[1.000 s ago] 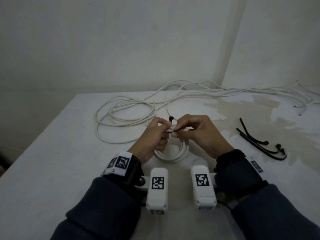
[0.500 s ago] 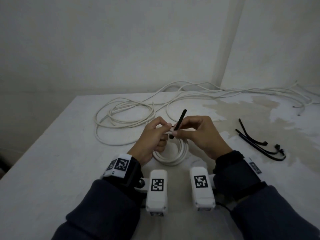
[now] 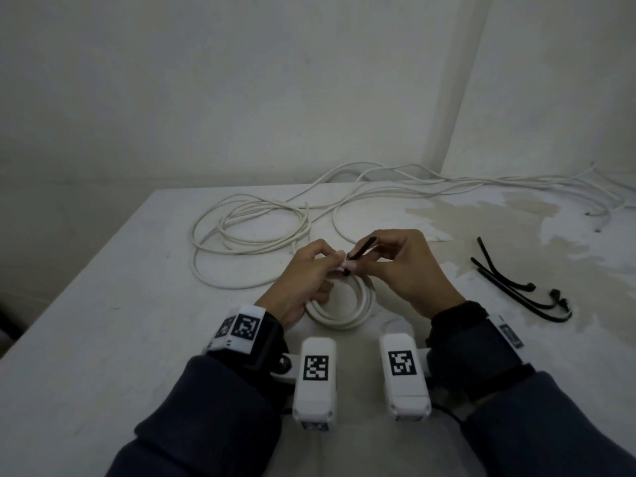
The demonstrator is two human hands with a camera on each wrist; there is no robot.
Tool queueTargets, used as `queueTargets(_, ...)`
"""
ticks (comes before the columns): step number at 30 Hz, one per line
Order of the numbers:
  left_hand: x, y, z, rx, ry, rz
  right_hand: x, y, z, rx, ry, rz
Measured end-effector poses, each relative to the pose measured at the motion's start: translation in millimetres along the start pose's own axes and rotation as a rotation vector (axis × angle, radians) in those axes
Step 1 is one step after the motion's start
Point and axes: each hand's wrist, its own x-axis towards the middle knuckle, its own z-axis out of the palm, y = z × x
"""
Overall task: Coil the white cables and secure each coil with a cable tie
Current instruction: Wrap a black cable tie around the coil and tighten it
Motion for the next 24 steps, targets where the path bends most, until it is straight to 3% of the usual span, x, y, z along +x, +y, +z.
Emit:
queueTargets(4,0,1,1,-0.051,0.014,0.006,-1,-3,2,0.026,-0.001,0.005)
queueTargets(13,0,5,2,-0.126,0.19,0.095,0,-10,4,0.071,0.007,0.068)
queueTargets(24,-2,5,3,-0.15,0.199,0.116,1,-20,16,0.013,0.121,-0.029)
